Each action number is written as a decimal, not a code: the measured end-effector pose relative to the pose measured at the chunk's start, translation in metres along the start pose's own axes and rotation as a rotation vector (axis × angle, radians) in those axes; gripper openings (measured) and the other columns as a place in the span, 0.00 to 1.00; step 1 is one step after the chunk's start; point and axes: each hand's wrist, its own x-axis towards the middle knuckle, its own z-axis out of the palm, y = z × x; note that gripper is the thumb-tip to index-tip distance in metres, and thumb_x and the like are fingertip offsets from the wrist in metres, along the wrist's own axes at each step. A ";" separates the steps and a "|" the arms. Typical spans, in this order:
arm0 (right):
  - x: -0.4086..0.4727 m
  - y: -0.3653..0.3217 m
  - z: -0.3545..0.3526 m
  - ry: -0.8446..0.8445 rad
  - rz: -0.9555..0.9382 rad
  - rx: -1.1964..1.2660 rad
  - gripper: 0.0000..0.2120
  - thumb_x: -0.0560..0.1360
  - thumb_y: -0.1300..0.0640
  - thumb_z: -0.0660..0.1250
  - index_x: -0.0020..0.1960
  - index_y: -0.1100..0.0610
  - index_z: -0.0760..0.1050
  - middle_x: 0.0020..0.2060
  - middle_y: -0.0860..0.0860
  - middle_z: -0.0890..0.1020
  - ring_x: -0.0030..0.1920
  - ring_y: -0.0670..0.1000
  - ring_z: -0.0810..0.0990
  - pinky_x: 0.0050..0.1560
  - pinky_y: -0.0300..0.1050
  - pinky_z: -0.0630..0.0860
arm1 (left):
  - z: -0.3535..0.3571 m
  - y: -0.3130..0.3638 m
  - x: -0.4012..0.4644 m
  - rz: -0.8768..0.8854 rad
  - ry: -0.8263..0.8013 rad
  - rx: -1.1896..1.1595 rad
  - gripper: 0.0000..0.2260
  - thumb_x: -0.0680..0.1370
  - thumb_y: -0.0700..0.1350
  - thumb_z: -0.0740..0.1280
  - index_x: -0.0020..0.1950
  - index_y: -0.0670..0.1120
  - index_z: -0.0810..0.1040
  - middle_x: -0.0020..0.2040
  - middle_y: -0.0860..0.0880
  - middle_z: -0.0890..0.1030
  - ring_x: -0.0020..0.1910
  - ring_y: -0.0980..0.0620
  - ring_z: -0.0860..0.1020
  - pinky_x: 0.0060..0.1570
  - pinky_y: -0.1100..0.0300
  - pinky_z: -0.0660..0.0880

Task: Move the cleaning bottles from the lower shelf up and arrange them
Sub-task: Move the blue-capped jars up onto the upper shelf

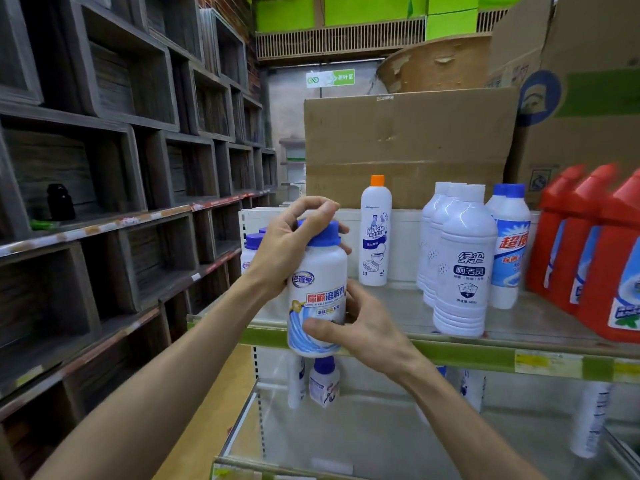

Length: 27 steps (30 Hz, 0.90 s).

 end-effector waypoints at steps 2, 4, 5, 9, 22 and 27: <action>0.004 0.004 0.003 0.037 -0.005 -0.003 0.29 0.63 0.44 0.82 0.61 0.46 0.76 0.54 0.45 0.87 0.53 0.47 0.86 0.52 0.43 0.83 | -0.006 -0.006 0.001 0.043 0.017 0.082 0.18 0.78 0.56 0.66 0.59 0.43 0.79 0.53 0.43 0.85 0.52 0.40 0.84 0.52 0.45 0.80; 0.012 0.008 0.006 0.088 -0.016 -0.002 0.28 0.63 0.46 0.82 0.60 0.47 0.77 0.52 0.44 0.87 0.52 0.46 0.86 0.50 0.40 0.82 | -0.014 -0.015 0.003 0.089 0.066 0.140 0.19 0.81 0.56 0.62 0.61 0.44 0.79 0.59 0.46 0.84 0.59 0.42 0.81 0.59 0.47 0.78; 0.017 0.010 0.007 0.120 -0.015 -0.008 0.29 0.63 0.46 0.82 0.60 0.48 0.77 0.52 0.44 0.87 0.52 0.46 0.86 0.50 0.40 0.83 | -0.018 -0.020 0.003 0.089 0.088 0.146 0.19 0.81 0.56 0.61 0.63 0.44 0.79 0.60 0.47 0.83 0.60 0.45 0.81 0.60 0.50 0.78; 0.040 0.015 0.003 0.213 -0.001 -0.088 0.26 0.65 0.50 0.83 0.59 0.48 0.76 0.50 0.45 0.87 0.50 0.42 0.86 0.49 0.38 0.82 | -0.039 -0.050 -0.007 -0.025 0.103 0.173 0.22 0.80 0.62 0.61 0.66 0.50 0.77 0.57 0.54 0.85 0.57 0.55 0.83 0.51 0.62 0.80; 0.081 0.051 0.018 0.318 0.067 -0.359 0.23 0.63 0.48 0.83 0.49 0.42 0.73 0.45 0.41 0.84 0.42 0.30 0.81 0.36 0.25 0.76 | -0.080 -0.106 -0.013 -0.229 0.154 0.135 0.26 0.78 0.66 0.57 0.66 0.51 0.79 0.58 0.52 0.85 0.56 0.53 0.84 0.56 0.51 0.81; 0.085 0.057 0.017 0.340 0.099 -0.423 0.25 0.61 0.44 0.83 0.51 0.43 0.73 0.45 0.40 0.83 0.43 0.35 0.83 0.38 0.27 0.76 | -0.083 -0.118 -0.010 -0.239 0.151 0.131 0.25 0.77 0.66 0.57 0.64 0.53 0.79 0.57 0.53 0.85 0.56 0.54 0.84 0.54 0.54 0.81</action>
